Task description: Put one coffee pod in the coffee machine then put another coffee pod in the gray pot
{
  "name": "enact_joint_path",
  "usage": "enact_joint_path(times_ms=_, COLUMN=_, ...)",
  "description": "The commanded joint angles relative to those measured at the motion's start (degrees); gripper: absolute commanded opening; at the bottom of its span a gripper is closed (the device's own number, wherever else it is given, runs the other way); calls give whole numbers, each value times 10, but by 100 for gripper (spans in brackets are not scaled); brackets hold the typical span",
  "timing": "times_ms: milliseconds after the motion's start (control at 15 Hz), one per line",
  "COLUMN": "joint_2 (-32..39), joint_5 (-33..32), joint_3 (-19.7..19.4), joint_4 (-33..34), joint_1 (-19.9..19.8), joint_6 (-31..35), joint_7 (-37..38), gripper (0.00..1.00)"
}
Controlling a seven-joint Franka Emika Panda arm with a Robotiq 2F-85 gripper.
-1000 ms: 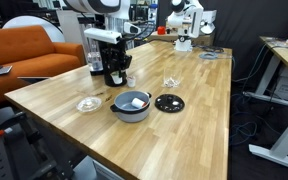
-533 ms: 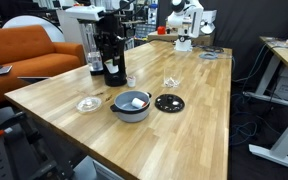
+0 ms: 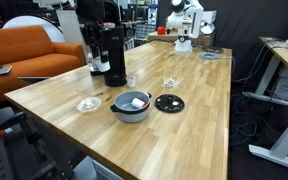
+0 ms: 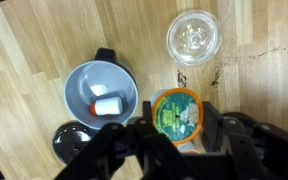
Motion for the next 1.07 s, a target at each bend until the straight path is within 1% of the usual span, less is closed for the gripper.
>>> enact_joint_path(times_ms=0, joint_2=-30, joint_5=2, joint_3=-5, joint_4=-27, joint_1=-12, joint_6=19, joint_7=11, gripper=26)
enact_joint_path(times_ms=200, joint_2=-31, joint_5=38, joint_3=-22, joint_4=-31, joint_1=-15, joint_6=38, joint_7=-12, gripper=26)
enact_joint_path(times_ms=333, joint_2=-31, joint_5=84, joint_3=-36, joint_4=-35, joint_1=-16, joint_6=58, joint_7=-29, gripper=26)
enact_joint_path(times_ms=533, joint_2=-29, joint_5=136, joint_3=-49, joint_4=-33, joint_1=-16, joint_6=74, joint_7=-45, gripper=26)
enact_joint_path(times_ms=733, joint_2=-32, joint_5=162, joint_3=-47, joint_4=-33, joint_1=-15, joint_6=78, joint_7=-29, gripper=26)
enact_joint_path(times_ms=867, joint_2=-36, joint_5=210, joint_3=-48, joint_4=-38, joint_1=-8, joint_6=88, joint_7=-29, gripper=26)
enact_joint_path(times_ms=1000, joint_2=-40, joint_5=216, joint_3=-43, joint_4=-43, joint_1=-12, joint_6=93, joint_7=-3, gripper=26)
